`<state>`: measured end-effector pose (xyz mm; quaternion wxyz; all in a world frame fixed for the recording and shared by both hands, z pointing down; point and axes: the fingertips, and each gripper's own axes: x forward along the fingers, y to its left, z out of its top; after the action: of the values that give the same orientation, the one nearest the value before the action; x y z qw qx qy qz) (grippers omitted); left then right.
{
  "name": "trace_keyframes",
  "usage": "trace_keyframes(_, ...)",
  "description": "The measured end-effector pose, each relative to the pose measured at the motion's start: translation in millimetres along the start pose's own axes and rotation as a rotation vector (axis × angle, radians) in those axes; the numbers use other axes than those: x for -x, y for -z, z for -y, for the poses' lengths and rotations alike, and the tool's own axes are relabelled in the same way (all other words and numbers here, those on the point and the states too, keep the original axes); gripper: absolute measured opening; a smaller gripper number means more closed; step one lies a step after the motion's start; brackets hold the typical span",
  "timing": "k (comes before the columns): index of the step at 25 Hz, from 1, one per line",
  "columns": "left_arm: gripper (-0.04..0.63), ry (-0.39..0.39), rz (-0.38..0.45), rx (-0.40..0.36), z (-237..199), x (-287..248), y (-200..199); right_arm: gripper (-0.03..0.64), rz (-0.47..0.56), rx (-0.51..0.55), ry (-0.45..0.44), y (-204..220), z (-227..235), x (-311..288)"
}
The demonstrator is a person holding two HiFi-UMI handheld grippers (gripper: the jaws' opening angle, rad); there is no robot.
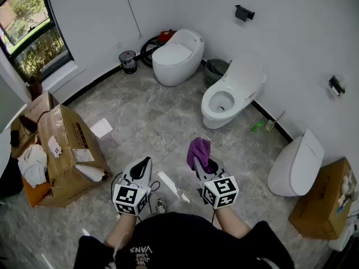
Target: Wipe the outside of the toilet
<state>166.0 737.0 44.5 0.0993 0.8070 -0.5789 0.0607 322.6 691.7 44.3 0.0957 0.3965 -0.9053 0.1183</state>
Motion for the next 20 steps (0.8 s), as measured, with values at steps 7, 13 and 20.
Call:
trace_keyframes(7, 0.002, 0.058, -0.021, -0.024, -55.7, -17.1, 4.1, 0.064, 0.026, -0.048, 0.039, -7.5, -11.0, -49.5)
trace_keyframes(13, 0.002, 0.056, -0.03, 0.019, -99.8, -54.3, 4.4, 0.066, 0.008, -0.072, 0.08, -12.0, 6.8, -95.2)
trace_keyframes(20, 0.0, 0.008, -0.04, 0.063, -149.5, -137.2, -9.0, 0.066, -0.008, -0.068, 0.069, -35.2, 72.5, -179.5)
